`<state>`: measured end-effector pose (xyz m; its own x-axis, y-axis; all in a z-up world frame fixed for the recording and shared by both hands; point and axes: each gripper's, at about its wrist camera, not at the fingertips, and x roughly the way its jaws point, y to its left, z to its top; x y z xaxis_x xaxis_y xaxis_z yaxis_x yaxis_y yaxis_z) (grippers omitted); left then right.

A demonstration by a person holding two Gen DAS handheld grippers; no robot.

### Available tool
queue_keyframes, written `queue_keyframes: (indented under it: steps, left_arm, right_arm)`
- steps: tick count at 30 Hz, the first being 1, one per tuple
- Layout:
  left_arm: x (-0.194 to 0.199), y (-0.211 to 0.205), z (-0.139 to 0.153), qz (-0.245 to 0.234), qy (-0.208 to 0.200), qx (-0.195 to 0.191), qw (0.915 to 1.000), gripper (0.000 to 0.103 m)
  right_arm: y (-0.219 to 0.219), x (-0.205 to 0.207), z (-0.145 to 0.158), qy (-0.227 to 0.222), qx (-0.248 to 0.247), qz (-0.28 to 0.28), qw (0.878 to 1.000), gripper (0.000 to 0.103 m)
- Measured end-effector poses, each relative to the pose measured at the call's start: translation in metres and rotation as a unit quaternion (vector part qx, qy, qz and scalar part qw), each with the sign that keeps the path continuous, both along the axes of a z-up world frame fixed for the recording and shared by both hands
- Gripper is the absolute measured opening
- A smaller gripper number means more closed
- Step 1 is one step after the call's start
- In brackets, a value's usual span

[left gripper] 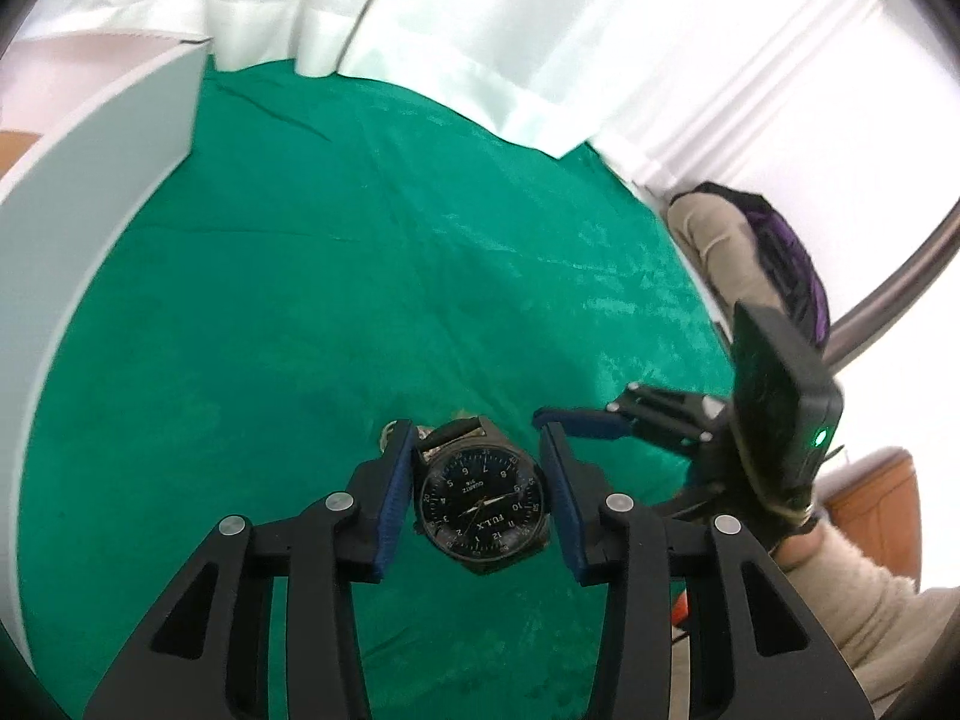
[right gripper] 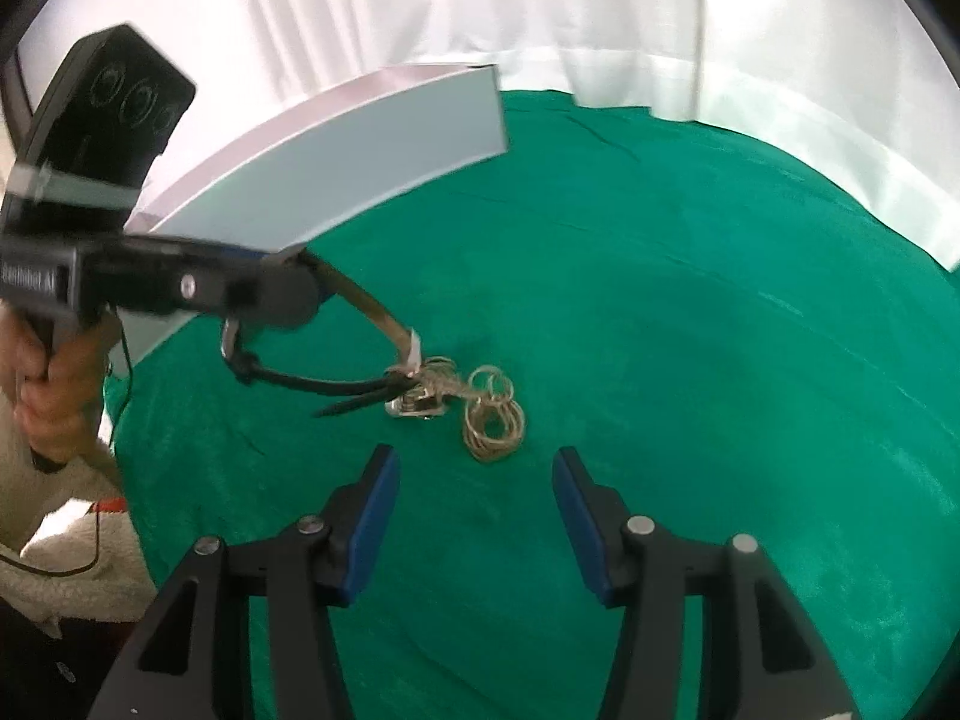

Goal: Organize jewelry

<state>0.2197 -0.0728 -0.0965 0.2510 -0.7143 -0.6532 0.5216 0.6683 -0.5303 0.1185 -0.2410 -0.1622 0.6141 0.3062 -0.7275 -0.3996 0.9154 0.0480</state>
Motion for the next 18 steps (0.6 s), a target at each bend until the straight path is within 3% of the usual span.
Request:
queue_keyframes:
  steps: [12, 13, 14, 15, 18]
  left_arm:
    - [0.009, 0.031, 0.0, 0.03, 0.019, -0.022, 0.9991, 0.042]
    - [0.008, 0.031, 0.0, 0.031, 0.018, -0.022, 0.9991, 0.042]
    - [0.008, 0.031, 0.0, 0.032, 0.018, -0.022, 0.9991, 0.042]
    - [0.008, 0.033, 0.0, 0.033, 0.018, -0.021, 0.9991, 0.042]
    - [0.009, 0.038, -0.003, 0.039, 0.022, -0.025, 0.9987, 0.042]
  right_arm:
    - [0.042, 0.033, -0.02, 0.001, -0.075, 0.074, 0.994, 0.054]
    - [0.046, 0.037, -0.019, -0.006, -0.079, 0.081, 0.994, 0.05]
    - [0.047, 0.038, -0.018, -0.005, -0.078, 0.085, 0.993, 0.025]
    - [0.047, 0.038, -0.016, -0.002, -0.076, 0.085, 0.993, 0.02]
    - [0.044, 0.031, -0.003, -0.006, -0.069, 0.075, 0.995, 0.02]
